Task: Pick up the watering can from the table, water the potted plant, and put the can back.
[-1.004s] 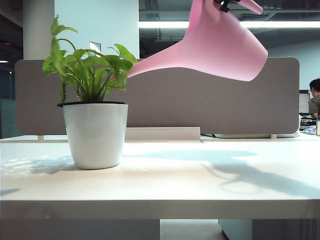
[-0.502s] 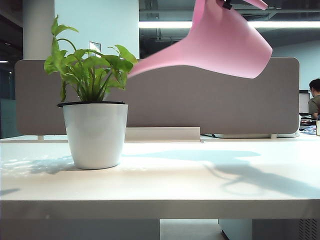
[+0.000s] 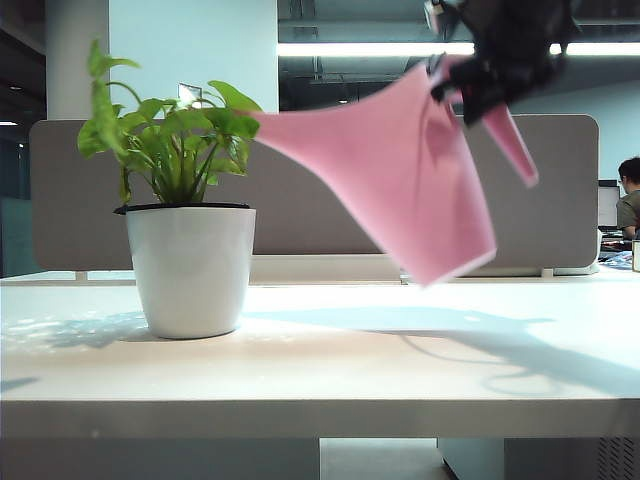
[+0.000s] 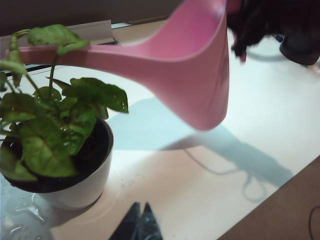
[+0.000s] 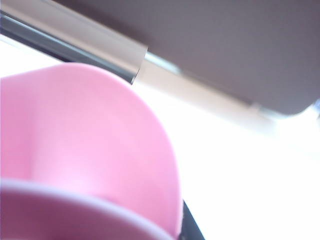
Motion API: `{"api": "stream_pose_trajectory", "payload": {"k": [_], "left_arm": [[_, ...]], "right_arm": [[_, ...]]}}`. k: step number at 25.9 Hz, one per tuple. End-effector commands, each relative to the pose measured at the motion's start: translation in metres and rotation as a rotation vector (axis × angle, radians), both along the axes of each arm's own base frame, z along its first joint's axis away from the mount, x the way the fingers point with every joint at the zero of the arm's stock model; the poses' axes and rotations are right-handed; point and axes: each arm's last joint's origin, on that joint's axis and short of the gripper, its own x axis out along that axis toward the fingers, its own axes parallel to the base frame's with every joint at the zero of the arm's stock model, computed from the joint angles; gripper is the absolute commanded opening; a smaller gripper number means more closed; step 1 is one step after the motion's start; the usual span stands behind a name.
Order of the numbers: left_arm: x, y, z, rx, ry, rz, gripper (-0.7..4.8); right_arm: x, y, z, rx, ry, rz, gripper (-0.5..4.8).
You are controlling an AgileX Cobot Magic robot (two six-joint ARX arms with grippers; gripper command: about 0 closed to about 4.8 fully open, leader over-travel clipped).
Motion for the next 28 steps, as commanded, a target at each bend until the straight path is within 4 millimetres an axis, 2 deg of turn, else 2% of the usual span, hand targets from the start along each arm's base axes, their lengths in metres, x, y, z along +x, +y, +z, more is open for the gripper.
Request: {"api": "stream_pose_trajectory", "payload": {"k": [1,3,5,10,14,17,20,22,25,26,28], "left_arm": [[0.000,0.000,0.002,-0.005,-0.014,-0.003,0.03],[0.000,0.000,0.002,-0.005,-0.014,-0.003,0.03],[-0.001,0.001,0.003,-0.008,-0.018,-0.004,0.03],[-0.001,0.001,0.003,-0.007,-0.017,-0.003,0.03],[-0.001,0.001,0.003,-0.007,-0.017,-0.004,0.03],[-0.001,0.001,0.003,-0.007,-0.017,-0.003,0.03],[-0.001,0.001,0.003,-0.007,-0.017,-0.004,0.03],[-0.001,0.001,0.003,-0.007,-0.017,-0.003,0.03],[-0.001,0.001,0.003,-0.007,-0.016,-0.003,0.03],[-0.001,0.001,0.003,-0.007,-0.017,-0.003,0.03],[-0.001,0.001,0.003,-0.007,-0.017,-0.003,0.03]], "right_arm": [[-0.006,-0.008,-0.024,0.188,-0.147,-0.027,-0.07],[-0.012,-0.012,-0.045,0.266,-0.227,-0.007,-0.07],[-0.025,-0.018,-0.075,0.341,-0.332,-0.001,-0.07],[-0.034,-0.021,-0.111,0.355,-0.299,-0.006,-0.06],[-0.037,-0.022,-0.132,0.348,-0.264,-0.005,0.02],[-0.038,-0.022,-0.134,0.346,-0.259,-0.007,1.42],[-0.038,-0.022,-0.134,0.346,-0.257,-0.008,2.53],[-0.038,-0.022,-0.134,0.345,-0.258,-0.008,3.09],[-0.038,-0.023,-0.133,0.343,-0.266,-0.024,4.56],[-0.038,-0.023,-0.132,0.343,-0.267,-0.024,4.79],[-0.039,-0.023,-0.131,0.343,-0.265,-0.024,4.79]]}}
